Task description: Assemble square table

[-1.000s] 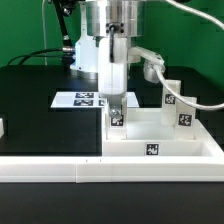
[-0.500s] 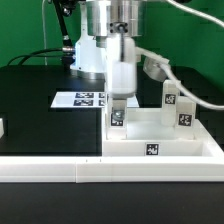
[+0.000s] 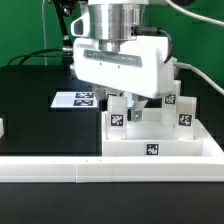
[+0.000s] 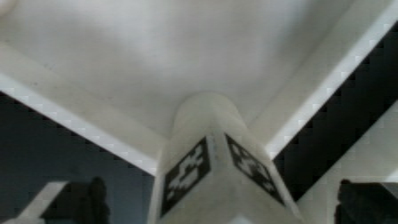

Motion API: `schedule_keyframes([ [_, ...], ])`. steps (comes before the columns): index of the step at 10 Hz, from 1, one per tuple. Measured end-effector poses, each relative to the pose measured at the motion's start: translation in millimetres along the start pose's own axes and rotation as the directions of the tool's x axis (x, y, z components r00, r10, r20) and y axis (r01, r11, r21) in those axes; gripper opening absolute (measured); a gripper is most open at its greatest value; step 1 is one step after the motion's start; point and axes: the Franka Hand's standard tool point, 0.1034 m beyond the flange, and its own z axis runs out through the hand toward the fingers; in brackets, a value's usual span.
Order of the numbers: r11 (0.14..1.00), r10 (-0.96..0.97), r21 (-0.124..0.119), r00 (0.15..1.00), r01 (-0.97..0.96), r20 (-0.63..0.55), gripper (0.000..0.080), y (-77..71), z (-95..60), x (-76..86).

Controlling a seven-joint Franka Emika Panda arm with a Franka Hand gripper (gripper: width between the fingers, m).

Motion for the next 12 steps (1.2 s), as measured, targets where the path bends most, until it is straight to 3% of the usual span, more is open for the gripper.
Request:
schedule_keyframes([
  [3, 0.978, -0.209, 0.0, 0.978, 0.209, 0.0, 0.0649, -1.1, 0.0, -1.5],
  [7, 0.857, -0.515, 0.001, 0.857, 0.515, -0.001, 0.0649, -1.1, -1.1, -0.4],
  [10, 0.762, -0.647, -0.015, 0.762, 0.647, -0.001, 0.0649, -1.6, -1.4, -0.4],
  [11, 0.779, -0.627, -0.013, 0.779, 0.627, -0.002, 0.0649, -2.1, -1.8, 0.0],
  [12, 0.779, -0.627, -0.013, 0.779, 0.627, -0.002, 0.0559, -1.8, -1.6, 0.1],
])
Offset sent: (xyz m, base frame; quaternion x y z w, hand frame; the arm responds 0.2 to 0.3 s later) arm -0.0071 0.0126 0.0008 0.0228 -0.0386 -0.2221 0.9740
